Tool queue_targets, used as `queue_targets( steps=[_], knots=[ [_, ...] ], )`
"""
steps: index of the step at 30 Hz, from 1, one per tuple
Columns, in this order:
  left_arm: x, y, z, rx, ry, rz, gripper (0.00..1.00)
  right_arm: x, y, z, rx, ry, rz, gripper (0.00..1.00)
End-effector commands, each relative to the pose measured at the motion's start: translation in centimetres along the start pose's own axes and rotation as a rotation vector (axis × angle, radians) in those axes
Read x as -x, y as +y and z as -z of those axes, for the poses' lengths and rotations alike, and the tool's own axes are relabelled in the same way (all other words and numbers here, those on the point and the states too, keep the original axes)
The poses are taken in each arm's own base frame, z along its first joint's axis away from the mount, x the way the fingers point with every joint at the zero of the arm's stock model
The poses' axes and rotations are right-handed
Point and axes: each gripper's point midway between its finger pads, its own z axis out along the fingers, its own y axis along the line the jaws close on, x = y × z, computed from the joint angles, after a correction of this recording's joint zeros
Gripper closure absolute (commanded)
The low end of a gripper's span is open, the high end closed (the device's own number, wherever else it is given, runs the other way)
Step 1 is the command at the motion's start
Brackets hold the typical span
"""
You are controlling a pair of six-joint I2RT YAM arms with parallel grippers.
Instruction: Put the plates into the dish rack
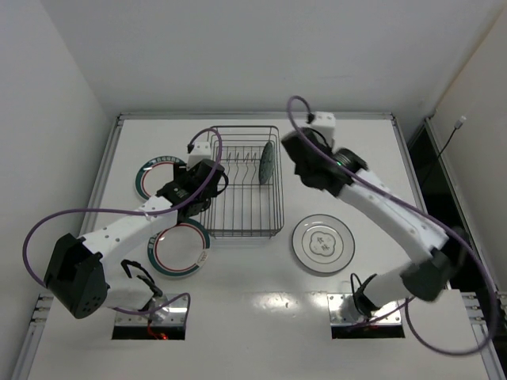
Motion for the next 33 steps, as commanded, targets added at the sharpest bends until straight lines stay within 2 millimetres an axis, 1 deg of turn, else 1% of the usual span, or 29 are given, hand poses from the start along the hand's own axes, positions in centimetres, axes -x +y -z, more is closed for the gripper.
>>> queue_targets(
  steps=[1,2,3,4,5,6,7,8,9,10,11,12,13,14,15,16,17,18,19,20,22,25,26,28,29,30,31,32,33],
  knots=[
    [2.1,-0.1,0.6,-0.001,-0.047,0.050,0.37,-5.4,-6.9,0.7,-0.035,0.085,-0.088,0.64],
    [2.1,-0.1,0.6,-0.001,-0.047,0.050,0.37,-6.8,-8.5,0.9,-0.044,0.106,-0.115,0.61],
    [2.1,-0.1,0.6,-0.001,-0.047,0.050,0.37,-7.2,-10.7,1.7,-0.021,0.106,-0.206,0.52],
    [2.1,-0.1,0.6,-0.001,-0.047,0.050,0.37,-11.2,-12.4,1.0,-0.055,0.179,-0.207,0.47],
    [2.1,-0.1,0.6,-0.001,-0.047,0.050,0.37,-13.1,-12.8,1.3,-0.022,0.233,-0.232,0.43],
    [2.1,-0.1,0.6,-0.001,-0.047,0.050,0.37,-14.4,-14.4,1.0,-0.051,0.259,-0.291,0.35],
    [2.1,-0.2,0.6,-0.010,-0.044,0.050,0.37,-15.4,-15.1,1.4,-0.038,0.263,-0.342,0.32],
    [2.1,-0.2,0.6,-0.010,-0.044,0.041,0.37,-18.3,-15.3,1.2,-0.025,0.338,-0.364,0.30],
    [2.1,-0.2,0.6,-0.010,-0.044,0.041,0.37,-18.4,-16.9,0.6,-0.066,0.333,-0.451,0.27],
    [2.1,-0.2,0.6,-0.010,-0.044,0.041,0.37,-19.0,-17.7,0.3,-0.058,0.343,-0.440,0.27],
    [2.1,-0.2,0.6,-0.010,-0.044,0.041,0.37,-18.8,-17.4,0.2,-0.007,0.363,-0.463,0.26],
    [2.1,0.0,0.6,-0.001,-0.047,0.041,0.37,-19.1,-19.0,-0.8,-0.044,0.377,-0.518,0.23],
    [2.3,0.1,0.8,-0.004,-0.053,0.047,0.37,-20.5,-19.3,-1.4,-0.041,0.426,-0.530,0.20],
    [2.3,0.1,0.8,-0.004,-0.053,0.047,0.37,-21.8,-18.4,-1.7,0.040,0.492,-0.538,0.17],
    [2.3,0.1,0.8,-0.004,-0.053,0.047,0.37,-24.0,-18.3,-2.4,0.052,0.593,-0.570,0.16],
    [2.3,0.1,0.8,-0.004,-0.053,0.047,0.37,-26.1,-19.0,-3.2,0.049,0.629,-0.651,0.16],
    [2.3,0.1,0.8,-0.004,-0.053,0.047,0.37,-26.9,-17.5,-3.1,0.166,0.672,-0.708,0.16],
    [2.3,0.1,0.8,-0.004,-0.053,0.047,0.37,-27.9,-16.9,-3.3,0.220,0.690,-0.755,0.16],
    [2.3,0.1,0.8,-0.004,-0.053,0.047,0.37,-28.0,-17.9,-3.7,0.196,0.698,-0.778,0.17],
    [2.4,0.2,0.8,0.005,-0.057,0.047,0.37,-27.7,-17.8,-3.9,0.211,0.682,-0.769,0.17],
    [2.6,0.1,0.8,0.002,-0.063,0.054,0.36,-28.3,-17.9,-4.2,0.207,0.708,-0.790,0.19],
    [2.6,0.1,0.8,0.002,-0.063,0.054,0.36,-29.3,-18.0,-4.5,0.190,0.739,-0.771,0.19],
    [2.6,0.1,0.8,0.002,-0.063,0.054,0.36,-29.6,-18.2,-4.5,0.188,0.750,-0.769,0.20],
    [2.6,0.1,0.8,0.002,-0.063,0.054,0.36,-29.7,-18.3,-4.8,0.194,0.767,-0.752,0.34],
    [2.6,0.1,0.8,0.002,-0.063,0.054,0.36,-29.5,-18.3,-5.2,0.208,0.767,-0.746,0.46],
    [2.6,0.1,0.8,0.002,-0.063,0.054,0.36,-29.7,-18.2,-5.1,0.207,0.777,-0.748,0.65],
    [2.6,0.1,0.8,0.002,-0.063,0.054,0.36,-29.8,-18.3,-5.3,0.207,0.777,-0.748,0.80],
    [2.6,0.1,0.8,0.002,-0.063,0.054,0.36,-29.5,-18.3,-5.5,0.207,0.774,-0.747,0.92],
    [2.6,0.1,0.8,0.002,-0.063,0.054,0.36,-29.6,-18.2,-5.6,0.211,0.787,-0.742,0.97]
  ],
)
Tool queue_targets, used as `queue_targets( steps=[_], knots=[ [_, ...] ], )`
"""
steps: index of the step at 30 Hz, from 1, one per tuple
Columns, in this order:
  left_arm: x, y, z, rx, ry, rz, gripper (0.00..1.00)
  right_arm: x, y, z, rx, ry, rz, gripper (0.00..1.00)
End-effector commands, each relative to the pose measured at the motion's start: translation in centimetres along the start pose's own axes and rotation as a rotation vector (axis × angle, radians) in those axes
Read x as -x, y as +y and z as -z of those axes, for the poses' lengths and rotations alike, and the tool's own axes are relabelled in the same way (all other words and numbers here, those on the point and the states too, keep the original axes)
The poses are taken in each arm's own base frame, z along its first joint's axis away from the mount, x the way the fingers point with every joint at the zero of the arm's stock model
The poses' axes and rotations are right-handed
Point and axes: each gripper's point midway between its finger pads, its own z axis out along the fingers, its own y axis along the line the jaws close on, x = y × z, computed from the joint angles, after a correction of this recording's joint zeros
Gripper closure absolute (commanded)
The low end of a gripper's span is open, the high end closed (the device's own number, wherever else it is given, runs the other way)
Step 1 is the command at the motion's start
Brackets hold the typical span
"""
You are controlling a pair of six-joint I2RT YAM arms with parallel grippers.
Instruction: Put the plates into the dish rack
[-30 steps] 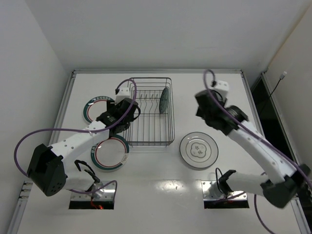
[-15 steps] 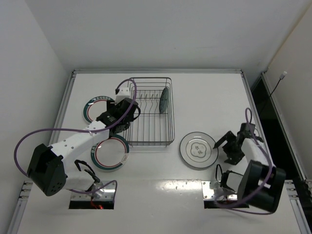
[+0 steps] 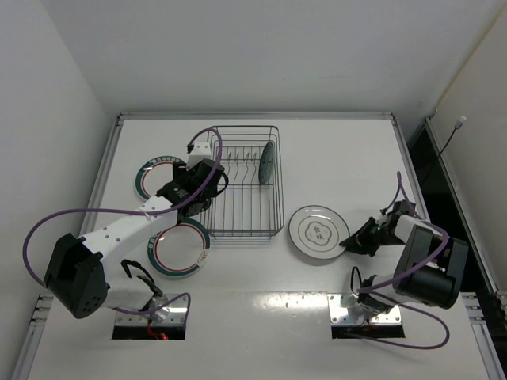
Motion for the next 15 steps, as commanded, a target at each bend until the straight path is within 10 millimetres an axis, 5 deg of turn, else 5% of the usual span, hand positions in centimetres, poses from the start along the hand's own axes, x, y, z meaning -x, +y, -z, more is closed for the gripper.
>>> queue_targets(
  steps=[1,6,9,10,12,15],
  knots=[
    [2.5,0.0,0.8,-0.006,-0.061,0.057,0.36,2.6,0.1,-0.6,-0.011,-0.082,0.088,1.00],
    [2.2,0.3,0.7,0.008,-0.059,0.050,0.36,4.6,0.9,2.0,-0.045,-0.204,0.152,1.00],
    [2.5,0.5,0.8,0.014,-0.068,0.066,0.36,7.8,5.5,9.3,-0.049,-0.497,0.203,1.00],
    [2.6,0.6,0.8,0.024,-0.072,0.067,0.36,9.1,8.2,14.2,-0.056,-0.662,0.241,1.00],
    [2.4,0.7,0.8,0.026,-0.067,0.071,0.36,10.1,12.8,20.8,0.004,-0.844,0.248,1.00],
    [2.4,0.7,0.8,0.026,-0.067,0.071,0.36,9.8,18.2,25.3,0.029,-0.966,0.293,1.00]
  ],
)
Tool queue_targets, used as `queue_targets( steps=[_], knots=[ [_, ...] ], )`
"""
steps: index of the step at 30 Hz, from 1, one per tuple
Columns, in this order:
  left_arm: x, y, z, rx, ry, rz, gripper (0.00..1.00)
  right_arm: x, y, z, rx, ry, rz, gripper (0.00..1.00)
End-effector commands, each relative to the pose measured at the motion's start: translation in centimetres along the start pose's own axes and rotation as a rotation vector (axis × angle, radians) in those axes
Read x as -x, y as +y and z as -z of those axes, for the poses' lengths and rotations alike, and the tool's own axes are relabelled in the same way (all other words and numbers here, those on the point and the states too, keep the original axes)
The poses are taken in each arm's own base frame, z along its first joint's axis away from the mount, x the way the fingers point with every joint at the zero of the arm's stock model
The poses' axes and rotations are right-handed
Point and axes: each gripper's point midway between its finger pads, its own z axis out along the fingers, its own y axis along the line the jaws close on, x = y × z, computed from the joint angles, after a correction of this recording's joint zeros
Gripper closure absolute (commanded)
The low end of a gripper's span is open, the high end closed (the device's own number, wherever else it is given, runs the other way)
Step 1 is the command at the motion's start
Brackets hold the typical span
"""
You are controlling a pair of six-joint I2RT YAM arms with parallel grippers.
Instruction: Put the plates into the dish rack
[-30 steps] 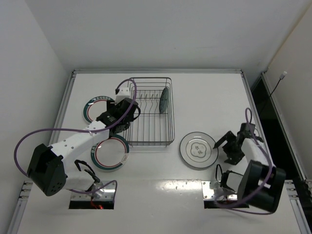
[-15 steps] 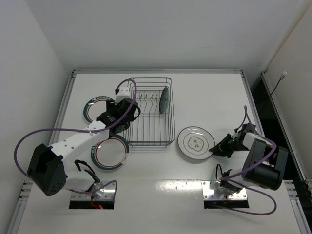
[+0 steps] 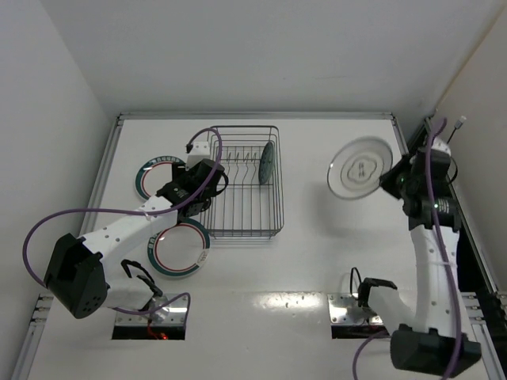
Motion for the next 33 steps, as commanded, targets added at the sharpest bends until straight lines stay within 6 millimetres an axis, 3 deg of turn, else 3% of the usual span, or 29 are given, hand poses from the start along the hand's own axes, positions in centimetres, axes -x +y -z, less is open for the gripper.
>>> queue_targets(
  steps=[1,2,4,5,6,7,8,9,11,12,14,15,16,23,26,27,33],
  knots=[
    [2.3,0.4,0.8,0.007,-0.058,0.066,0.36,7.0,3.7,3.8,-0.080,-0.252,-0.032,1.00],
    [2.3,0.4,0.8,0.007,-0.058,0.066,0.36,7.1,4.7,3.8,-0.091,-0.251,-0.011,1.00],
    [2.3,0.4,0.8,0.007,-0.058,0.066,0.36,7.8,8.8,3.3,-0.085,-0.267,0.047,1.00],
    [2.3,0.4,0.8,0.007,-0.058,0.066,0.36,8.2,11.4,4.3,-0.057,-0.290,0.071,1.00],
    [2.4,0.5,0.8,0.017,-0.062,0.066,0.36,7.7,13.5,4.1,-0.025,-0.268,0.100,1.00],
    [2.4,0.6,0.8,0.017,-0.062,0.066,0.36,8.1,14.5,4.0,-0.053,-0.295,0.111,1.00],
    [2.4,0.6,0.8,0.017,-0.062,0.066,0.36,6.9,16.2,1.7,-0.090,-0.260,0.167,1.00],
    [2.4,0.7,0.8,0.027,-0.066,0.067,0.36,7.6,18.8,2.9,-0.067,-0.286,0.187,1.00],
    [2.4,0.7,0.8,0.027,-0.066,0.067,0.36,7.0,21.6,2.1,-0.080,-0.278,0.238,1.00],
    [2.3,0.9,0.8,0.037,-0.064,0.069,0.36,7.0,24.0,1.1,-0.084,-0.282,0.257,1.00],
    [2.3,0.9,0.8,0.038,-0.064,0.069,0.36,5.5,26.0,0.9,-0.108,-0.281,0.335,1.00],
    [2.3,0.9,0.8,0.038,-0.064,0.069,0.36,6.0,27.4,1.4,-0.090,-0.298,0.324,1.00],
    [2.3,0.9,0.8,0.038,-0.064,0.069,0.36,4.3,28.2,-0.5,-0.110,-0.272,0.365,1.00],
    [2.3,0.7,0.8,0.029,-0.061,0.078,0.36,-0.4,30.1,-4.1,-0.141,-0.245,0.448,1.00],
    [2.2,0.6,0.8,0.020,-0.057,0.078,0.36,-0.7,30.7,-4.8,-0.158,-0.271,0.479,1.00],
    [2.2,0.6,0.8,0.020,-0.057,0.078,0.36,-1.9,30.8,-5.5,-0.165,-0.257,0.519,1.00],
    [2.2,0.6,0.8,0.020,-0.057,0.078,0.36,-2.0,32.2,-7.3,-0.176,-0.298,0.605,1.00]
  ],
)
